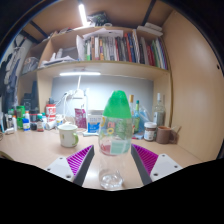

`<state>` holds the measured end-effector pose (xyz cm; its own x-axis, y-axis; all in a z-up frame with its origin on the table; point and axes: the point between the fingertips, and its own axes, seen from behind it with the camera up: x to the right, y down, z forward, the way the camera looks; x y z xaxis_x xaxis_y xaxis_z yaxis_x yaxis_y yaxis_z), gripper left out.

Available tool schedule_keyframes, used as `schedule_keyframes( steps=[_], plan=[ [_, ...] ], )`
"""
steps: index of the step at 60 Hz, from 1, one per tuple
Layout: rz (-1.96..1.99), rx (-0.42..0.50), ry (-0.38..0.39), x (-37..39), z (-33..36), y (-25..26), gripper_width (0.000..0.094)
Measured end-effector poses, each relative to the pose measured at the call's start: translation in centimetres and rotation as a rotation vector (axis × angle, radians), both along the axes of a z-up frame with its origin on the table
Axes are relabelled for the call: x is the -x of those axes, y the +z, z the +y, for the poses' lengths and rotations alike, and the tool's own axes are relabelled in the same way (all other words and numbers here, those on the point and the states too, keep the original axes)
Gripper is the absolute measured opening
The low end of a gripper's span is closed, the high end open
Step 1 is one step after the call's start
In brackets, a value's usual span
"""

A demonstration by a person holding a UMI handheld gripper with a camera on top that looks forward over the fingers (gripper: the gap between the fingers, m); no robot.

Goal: Pour water

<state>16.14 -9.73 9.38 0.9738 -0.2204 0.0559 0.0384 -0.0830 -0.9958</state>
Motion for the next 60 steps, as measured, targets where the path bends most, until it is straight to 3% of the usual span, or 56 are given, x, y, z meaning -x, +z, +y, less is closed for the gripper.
schedule_keyframes(
  steps=[6,10,24,35,41,49,60],
  plan=[
    [0.004,-0.004,-0.024,-0.1,2.2,0.5,0.0806],
    [0.008,0.003,-0.039,-0.4,2.8,0.6,0.0529],
    [0.038,-0.034,0.006,0.9,3.2,0.6,0.0415],
    [-0.157,-0.073,0.047,0.6,6.1,5.4,0.0414],
    [-0.460,-0.067,0.025,-0.4,10.0,9.9,0.0413],
    [-1.034,0.019,0.001,-0.6,16.9,13.4,0.0412],
    [-1.791,0.166,0.012,1.4,23.5,11.9,0.0409]
  ],
)
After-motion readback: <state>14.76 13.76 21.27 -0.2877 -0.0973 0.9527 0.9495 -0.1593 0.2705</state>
